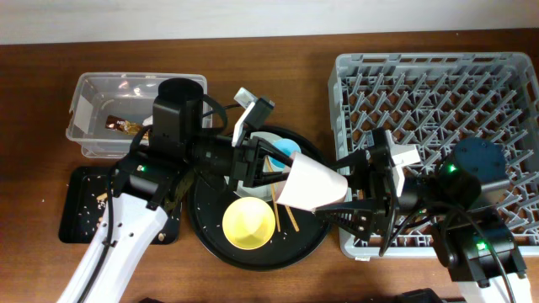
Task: Sort waste into correct bins and load items into the dishwasher rack
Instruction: 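Grasp the pink cup with the left gripper and lift it, then hand the pink cup to the right gripper and place it in the rack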
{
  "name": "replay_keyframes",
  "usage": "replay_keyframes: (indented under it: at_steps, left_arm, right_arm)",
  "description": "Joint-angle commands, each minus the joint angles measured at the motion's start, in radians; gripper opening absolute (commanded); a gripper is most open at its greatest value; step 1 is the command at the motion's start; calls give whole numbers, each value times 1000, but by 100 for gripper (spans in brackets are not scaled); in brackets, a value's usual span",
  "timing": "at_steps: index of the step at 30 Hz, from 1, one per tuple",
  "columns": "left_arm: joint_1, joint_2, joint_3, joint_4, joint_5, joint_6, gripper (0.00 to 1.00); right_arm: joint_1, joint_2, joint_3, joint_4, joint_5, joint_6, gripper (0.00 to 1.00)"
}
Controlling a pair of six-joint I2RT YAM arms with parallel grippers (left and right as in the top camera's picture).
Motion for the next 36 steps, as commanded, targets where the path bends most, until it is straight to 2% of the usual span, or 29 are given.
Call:
replay_keyframes:
  at_steps: [1, 2, 7, 8, 9, 10, 14, 17, 19, 21, 23, 24, 25, 26, 27, 30, 34, 36]
  left_arm:
    - [-4, -5, 10, 2, 18, -2, 0]
    - [-4, -5, 10, 2, 18, -2, 0]
    - [-4, -5, 10, 2, 10, -2, 1]
    - [-4, -5, 10, 2, 10, -2, 10]
    - [-4, -5, 10, 2, 10, -2, 26]
    - [-4, -5, 10, 2, 10, -2, 35]
    - [-4, -5, 10, 2, 10, -2, 36]
    - [-4, -5, 10, -13, 10, -1, 29]
    - [-4, -5, 10, -77, 6, 64, 28]
    - [-4, -5, 10, -107, -23, 70, 28]
    - [-4, -5, 10, -107, -97, 69, 29]
    - [-3, -5, 10, -107, -227, 70, 55]
    - [-3, -5, 10, -108, -322, 70, 62]
    - [3, -5, 10, -108, -507, 69, 62]
    - [24, -5, 10, -108, -613, 69, 62]
    - [117, -5, 10, -114, -810, 61, 63]
    - [240, -5, 10, -201, -849, 62, 65]
    - [256, -5, 10, -277, -911, 62, 65]
  right_arm:
    - [6, -6, 3, 0, -21, -3, 67]
    - [6, -6, 3, 0, -21, -3, 62]
    - [6, -6, 3, 27, -20, -6, 54]
    - [6, -6, 3, 27, -19, -6, 54]
    - [6, -6, 3, 29, -18, -6, 54]
    - [6, -6, 3, 34, -14, -6, 53]
    - [5, -6, 3, 71, -12, -6, 53]
    - [5, -6, 3, 114, -12, -2, 53]
    - [5, -6, 3, 117, -12, -2, 54]
    - [5, -6, 3, 134, -12, -2, 54]
    - [5, -6, 3, 136, -13, -2, 54]
    - [5, -6, 3, 136, -13, -2, 54]
    - [5, -6, 3, 136, -13, -2, 54]
    - [5, -6, 3, 136, -13, -2, 54]
    - [5, -5, 3, 136, -13, -2, 54]
    - [1, 22, 3, 136, -12, -3, 54]
    - [-64, 121, 3, 135, -10, -2, 54]
    - [-107, 166, 3, 103, 85, -2, 54]
